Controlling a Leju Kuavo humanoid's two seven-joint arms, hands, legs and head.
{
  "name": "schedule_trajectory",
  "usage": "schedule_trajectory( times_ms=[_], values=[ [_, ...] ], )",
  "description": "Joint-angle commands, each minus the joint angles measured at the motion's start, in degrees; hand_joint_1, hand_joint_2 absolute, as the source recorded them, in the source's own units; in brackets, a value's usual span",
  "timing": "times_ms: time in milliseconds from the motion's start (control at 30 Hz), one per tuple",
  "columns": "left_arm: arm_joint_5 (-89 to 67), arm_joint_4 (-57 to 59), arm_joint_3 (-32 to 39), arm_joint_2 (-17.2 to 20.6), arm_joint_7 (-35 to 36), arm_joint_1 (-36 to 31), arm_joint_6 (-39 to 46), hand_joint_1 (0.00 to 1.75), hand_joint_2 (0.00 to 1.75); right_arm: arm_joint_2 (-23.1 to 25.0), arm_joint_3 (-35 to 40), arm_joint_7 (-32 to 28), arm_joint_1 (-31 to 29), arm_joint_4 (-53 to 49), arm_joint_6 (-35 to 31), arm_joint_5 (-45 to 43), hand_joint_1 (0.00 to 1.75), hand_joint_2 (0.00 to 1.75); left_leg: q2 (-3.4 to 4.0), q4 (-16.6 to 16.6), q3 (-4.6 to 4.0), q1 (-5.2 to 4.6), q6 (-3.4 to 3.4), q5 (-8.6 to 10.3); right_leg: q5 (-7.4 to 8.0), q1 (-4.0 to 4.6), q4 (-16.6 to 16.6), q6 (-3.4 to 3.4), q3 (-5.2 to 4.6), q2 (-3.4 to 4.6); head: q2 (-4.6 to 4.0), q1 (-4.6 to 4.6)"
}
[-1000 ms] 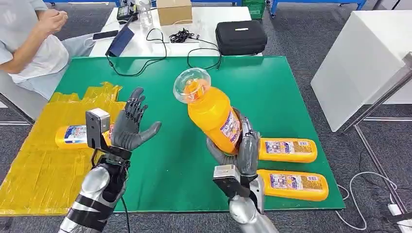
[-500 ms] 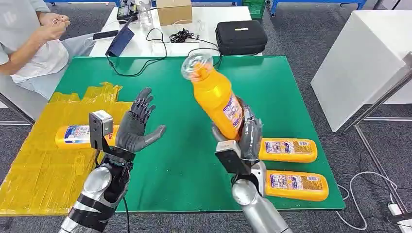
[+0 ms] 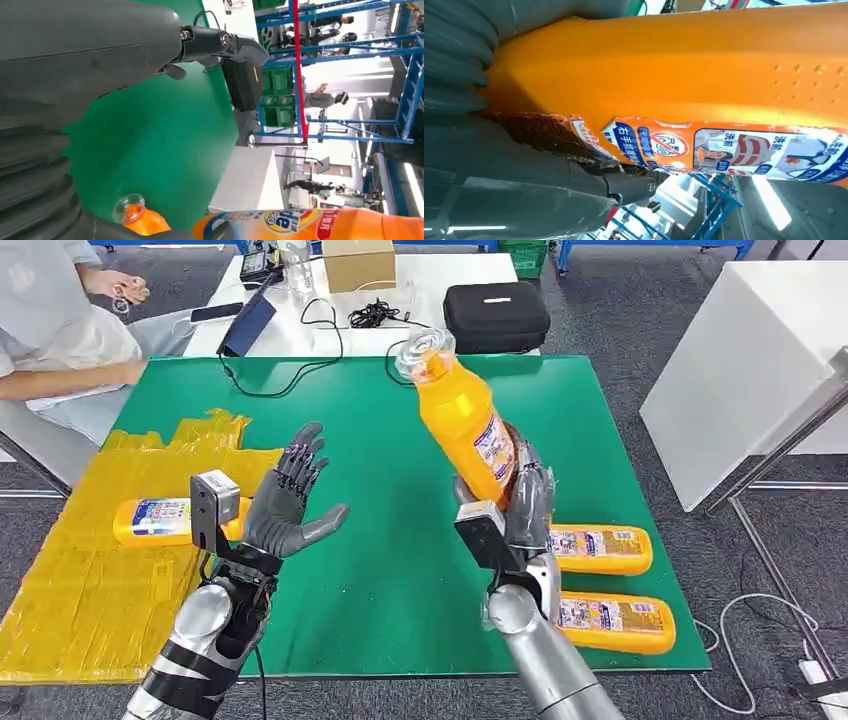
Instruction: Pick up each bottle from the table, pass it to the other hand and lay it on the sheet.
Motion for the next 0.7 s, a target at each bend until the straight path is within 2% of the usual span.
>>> schedule_trajectory(
  times_ms=[33,133,200,267,400,700],
  values=[
    [0.7,1.3,-2.5,1.4,-0.2,-2.1,-1.3,0.0,1.75,1.5,1.5,-0.5,-5.3,9.7,1.6,1.6,1.75,1.75,0.15,0.0,0.19,0.04,-0.04,-0.13,-0.08,0.05,0.0,-0.05,0.16,0.08,0.0,0.0],
    [1.1,1.2,-2.7,1.5,-0.3,-2.3,-2.0,0.0,1.75,1.8,3.6,-0.7,-6.1,11.2,2.8,2.6,1.75,1.75,0.13,0.0,0.18,0.04,-0.04,-0.13,-0.09,0.05,0.0,-0.06,0.16,0.06,0.0,0.02],
    [1.9,1.3,-3.2,1.5,-0.2,-3.0,-3.1,0.0,1.75,2.6,6.6,-0.8,-7.0,13.1,5.0,3.8,1.62,1.75,0.13,0.0,0.12,0.03,-0.03,-0.09,-0.05,0.03,0.0,-0.05,0.1,0.08,0.0,0.0],
    [2.1,1.8,-3.7,1.3,-0.2,-3.7,-3.3,0.0,1.75,3.6,9.4,-1.4,-7.7,14.8,5.6,4.6,1.75,1.75,0.21,0.0,0.23,0.07,-0.06,-0.17,-0.1,0.08,0.0,-0.08,0.19,0.13,0.0,0.02],
    [3.1,2.9,-3.4,1.3,-0.2,-4.6,-3.0,0.0,1.75,3.8,16.3,-3.9,-6.0,11.7,7.4,5.0,1.75,1.75,0.1,0.0,0.14,0.06,-0.06,-0.1,-0.07,0.07,0.0,-0.07,0.11,0.04,0.0,0.0],
    [3.3,3.1,-3.2,1.4,-0.2,-4.6,-3.0,0.0,1.75,3.5,17.2,-3.2,-5.6,10.9,7.0,5.4,1.75,1.75,-0.01,0.0,0.11,0.05,-0.02,-0.07,-0.06,0.09,0.0,-0.03,0.11,-0.02,0.0,0.04]
  ],
)
